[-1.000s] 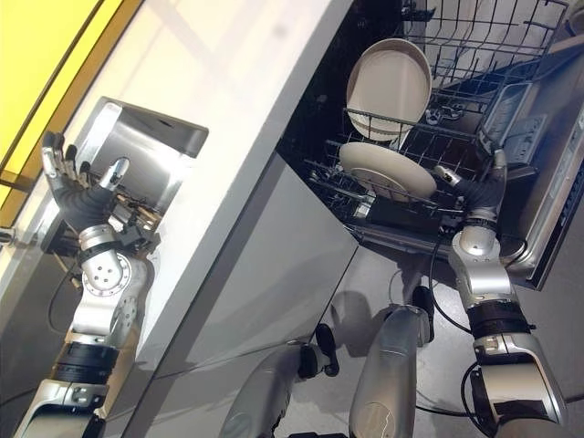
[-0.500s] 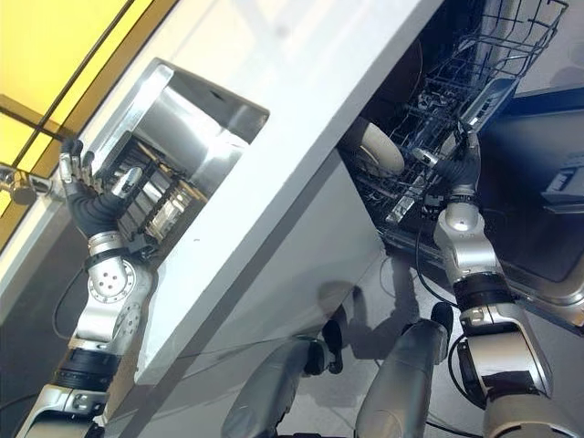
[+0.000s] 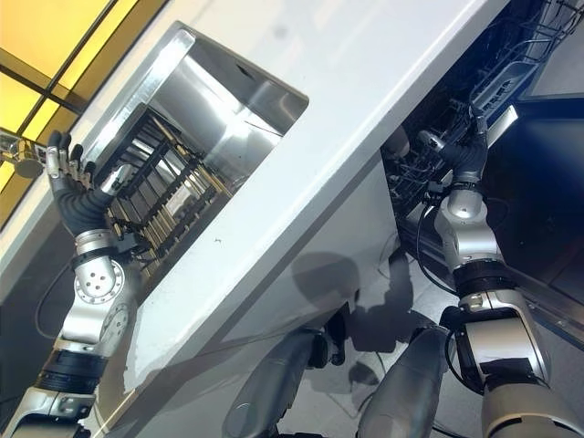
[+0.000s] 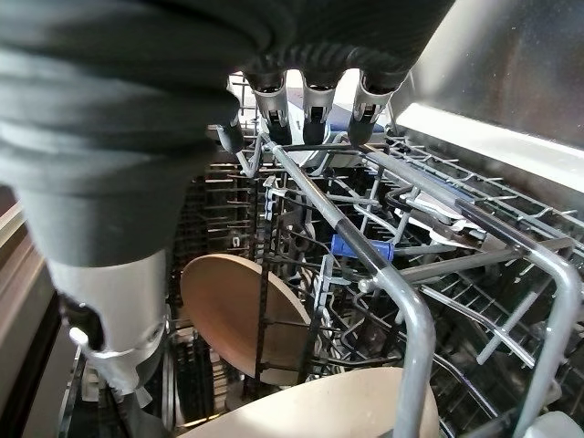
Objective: Pick up plates and place into dishwasher.
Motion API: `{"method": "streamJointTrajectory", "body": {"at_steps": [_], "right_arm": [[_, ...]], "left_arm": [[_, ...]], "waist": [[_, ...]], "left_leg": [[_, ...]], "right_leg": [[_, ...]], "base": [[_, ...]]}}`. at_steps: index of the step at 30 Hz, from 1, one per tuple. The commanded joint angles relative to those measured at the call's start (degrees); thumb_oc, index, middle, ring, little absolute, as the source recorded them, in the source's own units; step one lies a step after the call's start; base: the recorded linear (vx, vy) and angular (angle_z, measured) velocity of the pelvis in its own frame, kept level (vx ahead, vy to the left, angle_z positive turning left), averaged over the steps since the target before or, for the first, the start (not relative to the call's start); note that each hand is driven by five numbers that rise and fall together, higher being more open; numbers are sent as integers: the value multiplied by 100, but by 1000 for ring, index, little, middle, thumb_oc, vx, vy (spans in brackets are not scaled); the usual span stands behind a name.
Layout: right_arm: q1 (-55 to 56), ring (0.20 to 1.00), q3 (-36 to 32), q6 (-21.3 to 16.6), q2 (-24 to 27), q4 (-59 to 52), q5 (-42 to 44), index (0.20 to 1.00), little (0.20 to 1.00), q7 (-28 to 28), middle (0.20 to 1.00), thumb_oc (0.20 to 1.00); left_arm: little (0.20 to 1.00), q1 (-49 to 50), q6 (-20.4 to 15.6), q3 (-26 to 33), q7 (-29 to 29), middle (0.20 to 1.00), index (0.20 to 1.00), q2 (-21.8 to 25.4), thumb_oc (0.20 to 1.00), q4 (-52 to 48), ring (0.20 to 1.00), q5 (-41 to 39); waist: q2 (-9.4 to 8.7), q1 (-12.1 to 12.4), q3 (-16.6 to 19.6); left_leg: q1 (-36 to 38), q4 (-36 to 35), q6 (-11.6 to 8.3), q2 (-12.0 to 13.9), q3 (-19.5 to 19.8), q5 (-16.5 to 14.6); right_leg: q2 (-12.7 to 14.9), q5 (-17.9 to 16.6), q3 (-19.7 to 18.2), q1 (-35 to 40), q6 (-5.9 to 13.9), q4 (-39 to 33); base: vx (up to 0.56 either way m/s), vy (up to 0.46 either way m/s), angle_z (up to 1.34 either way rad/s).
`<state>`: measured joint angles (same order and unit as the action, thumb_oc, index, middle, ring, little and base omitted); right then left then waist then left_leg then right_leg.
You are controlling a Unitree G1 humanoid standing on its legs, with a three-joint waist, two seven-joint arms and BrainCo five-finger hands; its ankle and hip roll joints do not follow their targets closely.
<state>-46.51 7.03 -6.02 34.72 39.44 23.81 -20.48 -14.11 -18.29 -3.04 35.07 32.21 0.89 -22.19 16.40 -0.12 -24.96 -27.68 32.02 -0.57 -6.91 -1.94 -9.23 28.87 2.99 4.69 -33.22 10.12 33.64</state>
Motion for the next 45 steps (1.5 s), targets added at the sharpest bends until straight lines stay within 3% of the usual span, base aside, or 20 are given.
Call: {"method": "streamJointTrajectory", "body": {"at_steps": [1, 10, 17, 25, 29, 39, 45], "right_arm": [[-1758, 1000, 732, -872, -508, -471, 131, 1000, 1000, 930, 1000, 1000], [-1730, 1000, 874, -984, -520, -373, 34, 1000, 1000, 1138, 1000, 1000], [-1312, 1000, 592, -1097, -276, -562, 244, 1000, 1000, 1257, 1000, 1000], [-126, 1000, 148, -1071, -243, -1360, 194, 1000, 1000, 1267, 1000, 1000], [242, 1000, 20, -1057, -170, -1660, 207, 1000, 1000, 1200, 1000, 1000], [1219, 1000, -349, -1051, -328, -2372, -514, 1000, 1000, 275, 1000, 1000], [1742, 1000, -477, -1008, -421, -2596, -675, 1000, 1000, 89, 1000, 1000]], "left_arm": [[1000, 229, -353, 182, -17, 1000, 1000, -149, 1000, -45, 1000, -77], [1000, 227, -468, 292, -243, 1000, 1000, -6, 1000, -46, 1000, -291], [1000, 84, -303, 333, -318, 1000, 1000, 22, 1000, 49, 1000, -350], [1000, 66, -397, 478, -438, 1000, 1000, -63, 1000, 306, 1000, -167], [1000, -91, -237, 476, -469, 1000, 1000, -37, 1000, 404, 1000, -23], [1000, -333, -65, 483, -519, 1000, 1000, -23, 1000, 509, 1000, 363], [1000, -323, -88, 530, -641, 1000, 1000, -30, 1000, 536, 1000, 498]], "waist": [[211, 492, -483], [294, 520, -480], [63, 439, -246], [-298, 213, 1], [-509, 83, 99], [-901, -350, 173], [-1046, -509, 233]], "left_leg": [[-387, 894, -438, 120, -247, -764], [-169, 701, -461, 202, -330, -698], [127, 307, -442, 275, -293, -501], [547, -80, -396, 431, -121, -415], [665, -122, -420, 591, -127, -406], [919, -403, -436, 994, -124, -285], [1085, -614, -443, 1191, -167, -192]], "right_leg": [[898, -1732, -539, 504, 49, -1840], [982, -1643, -300, 832, 80, -1856], [915, -1643, -161, 1176, 82, -2033], [544, -1477, -210, 1458, 44, -2134], [333, -1360, -247, 1581, 32, -2185], [-408, -1032, -486, 1655, -56, -2244], [-673, -955, -565, 1709, -73, -2346]], "base": [[-34, -27, -3], [-56, -6, 0], [-69, -36, 7], [-66, -109, 4], [-76, -187, 7], [-88, -167, -7], [-53, -124, -21]]}}
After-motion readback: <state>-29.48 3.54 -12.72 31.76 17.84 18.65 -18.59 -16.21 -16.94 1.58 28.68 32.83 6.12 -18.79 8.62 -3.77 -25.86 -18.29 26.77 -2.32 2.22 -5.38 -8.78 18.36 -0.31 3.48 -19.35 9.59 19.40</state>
